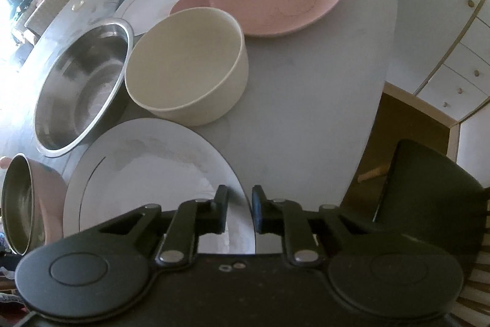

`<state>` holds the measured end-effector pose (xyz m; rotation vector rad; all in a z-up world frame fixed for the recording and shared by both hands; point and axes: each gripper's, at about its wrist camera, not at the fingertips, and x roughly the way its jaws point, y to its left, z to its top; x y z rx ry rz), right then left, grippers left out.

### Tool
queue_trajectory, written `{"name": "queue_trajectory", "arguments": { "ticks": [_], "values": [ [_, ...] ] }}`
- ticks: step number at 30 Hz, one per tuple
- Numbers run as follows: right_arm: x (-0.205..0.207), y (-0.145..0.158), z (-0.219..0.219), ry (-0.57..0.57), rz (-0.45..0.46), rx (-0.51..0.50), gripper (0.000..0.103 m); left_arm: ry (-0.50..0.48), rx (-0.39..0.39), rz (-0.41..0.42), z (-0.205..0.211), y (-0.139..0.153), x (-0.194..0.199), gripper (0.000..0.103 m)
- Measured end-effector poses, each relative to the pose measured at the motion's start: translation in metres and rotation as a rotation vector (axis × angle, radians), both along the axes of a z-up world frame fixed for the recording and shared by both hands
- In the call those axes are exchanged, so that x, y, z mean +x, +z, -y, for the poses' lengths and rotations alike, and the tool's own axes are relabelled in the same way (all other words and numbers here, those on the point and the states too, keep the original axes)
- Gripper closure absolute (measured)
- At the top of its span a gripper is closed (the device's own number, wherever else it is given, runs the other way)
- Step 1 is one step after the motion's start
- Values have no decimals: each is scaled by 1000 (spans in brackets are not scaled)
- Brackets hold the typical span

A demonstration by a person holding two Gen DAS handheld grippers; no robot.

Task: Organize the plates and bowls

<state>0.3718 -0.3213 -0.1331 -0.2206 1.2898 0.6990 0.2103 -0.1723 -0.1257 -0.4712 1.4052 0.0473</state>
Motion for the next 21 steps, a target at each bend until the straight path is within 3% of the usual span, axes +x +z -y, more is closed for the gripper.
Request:
{"name": "queue_trajectory", "arguments": {
  "ticks": [11,16,21],
  "values": [
    [-15,2,39,-96,22,13,93,1,10,5,4,-3,3,23],
    [-15,2,62,-158,6,10,93,18,8,18,5,-8,9,33],
    [-14,0,69,-163,-12,16,90,42,53,89,7,-9,18,37]
  ]
}}
